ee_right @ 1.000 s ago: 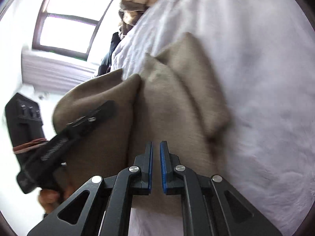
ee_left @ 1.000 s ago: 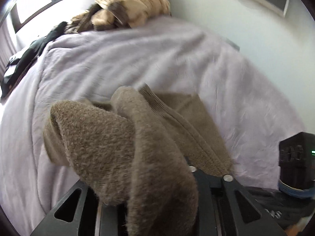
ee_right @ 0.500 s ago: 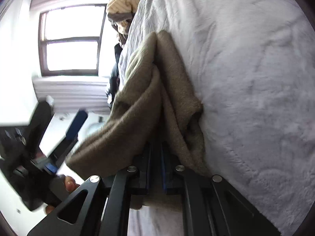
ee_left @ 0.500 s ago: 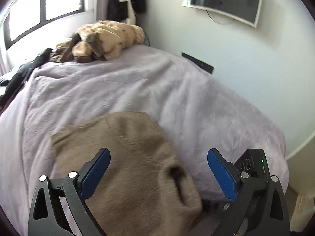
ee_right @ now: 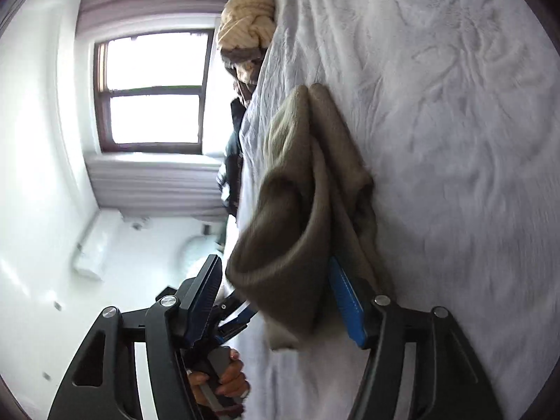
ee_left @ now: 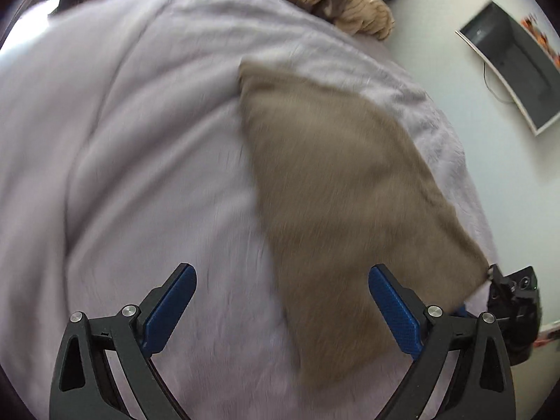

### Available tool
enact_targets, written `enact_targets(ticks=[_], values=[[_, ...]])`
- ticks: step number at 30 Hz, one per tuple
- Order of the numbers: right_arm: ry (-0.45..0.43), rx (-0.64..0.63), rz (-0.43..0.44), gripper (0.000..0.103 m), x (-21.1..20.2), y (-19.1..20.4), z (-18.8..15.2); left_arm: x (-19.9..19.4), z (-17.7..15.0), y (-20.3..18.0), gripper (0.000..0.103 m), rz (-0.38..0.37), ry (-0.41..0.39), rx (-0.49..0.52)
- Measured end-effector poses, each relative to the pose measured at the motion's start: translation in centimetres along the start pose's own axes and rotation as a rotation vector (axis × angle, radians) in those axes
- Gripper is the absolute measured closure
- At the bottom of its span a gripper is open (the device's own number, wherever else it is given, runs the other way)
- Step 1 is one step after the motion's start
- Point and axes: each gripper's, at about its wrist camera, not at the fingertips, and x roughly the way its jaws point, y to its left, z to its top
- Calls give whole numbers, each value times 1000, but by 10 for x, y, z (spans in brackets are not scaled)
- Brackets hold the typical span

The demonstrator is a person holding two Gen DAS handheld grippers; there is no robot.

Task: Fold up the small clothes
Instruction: 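Open the left gripper while the right gripper holds the folded sweater bundle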

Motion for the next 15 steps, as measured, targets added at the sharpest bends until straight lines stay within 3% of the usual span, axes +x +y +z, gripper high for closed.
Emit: enact_targets(ticks=[3,7,10,14,15], values=[[-5,-80,-90,36,7,17,-11,-8,-26,1,4,-54,-8,-2],[-2,-72,-109,36,8,22,-19,-33,-66,-24,4,124,-147,232],[3,-77,-130,36,14,26,-16,-36,-87,-44,4,201,-156,396],[-11,-75,-179,36,22,27,-9,-18,-86,-59,5,239,-147,406],[-14,-75,-197,36,17,27,-12,-15,-83,-59,20,241,-149,391]])
